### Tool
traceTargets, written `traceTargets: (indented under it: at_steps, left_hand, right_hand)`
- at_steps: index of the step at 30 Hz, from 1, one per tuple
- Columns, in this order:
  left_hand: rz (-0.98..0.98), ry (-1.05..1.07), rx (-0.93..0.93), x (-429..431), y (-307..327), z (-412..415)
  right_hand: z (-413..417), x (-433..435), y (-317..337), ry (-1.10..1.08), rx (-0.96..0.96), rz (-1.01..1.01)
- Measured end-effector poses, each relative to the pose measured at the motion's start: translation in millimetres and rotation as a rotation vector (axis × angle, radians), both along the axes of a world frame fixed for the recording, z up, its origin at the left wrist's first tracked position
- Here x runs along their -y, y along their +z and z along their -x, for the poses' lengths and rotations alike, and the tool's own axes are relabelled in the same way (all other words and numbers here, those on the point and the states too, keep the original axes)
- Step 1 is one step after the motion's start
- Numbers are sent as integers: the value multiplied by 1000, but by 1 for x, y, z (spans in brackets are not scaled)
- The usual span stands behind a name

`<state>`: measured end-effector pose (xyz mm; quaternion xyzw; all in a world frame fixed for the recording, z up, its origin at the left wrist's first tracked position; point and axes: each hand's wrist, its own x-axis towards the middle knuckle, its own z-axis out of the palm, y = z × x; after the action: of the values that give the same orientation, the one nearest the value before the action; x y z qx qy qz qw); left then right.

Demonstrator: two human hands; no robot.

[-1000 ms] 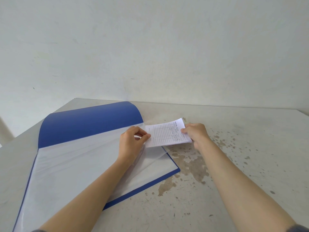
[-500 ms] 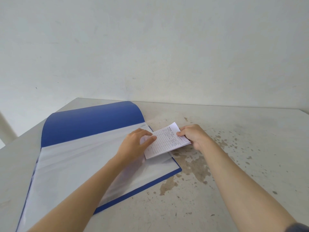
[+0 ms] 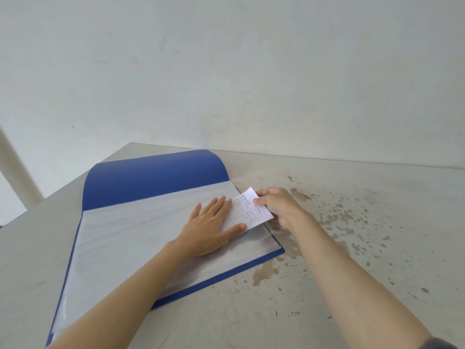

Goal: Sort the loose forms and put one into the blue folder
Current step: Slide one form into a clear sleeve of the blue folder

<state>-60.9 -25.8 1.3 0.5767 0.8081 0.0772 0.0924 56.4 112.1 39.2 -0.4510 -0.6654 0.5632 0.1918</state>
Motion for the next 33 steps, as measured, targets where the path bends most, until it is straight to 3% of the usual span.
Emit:
traceTargets:
  at_steps: [7, 15, 33]
  left_hand:
    - [-2, -10, -22, 2, 0, -1]
    - [-13, -20, -11, 4, 0, -1]
    - [-3, -21, -20, 3, -1, 0]
  right_hand:
    - [0, 2, 2, -39, 8, -137]
    - [1, 9, 8, 18, 20, 10]
    - [6, 12, 12, 64, 11, -24]
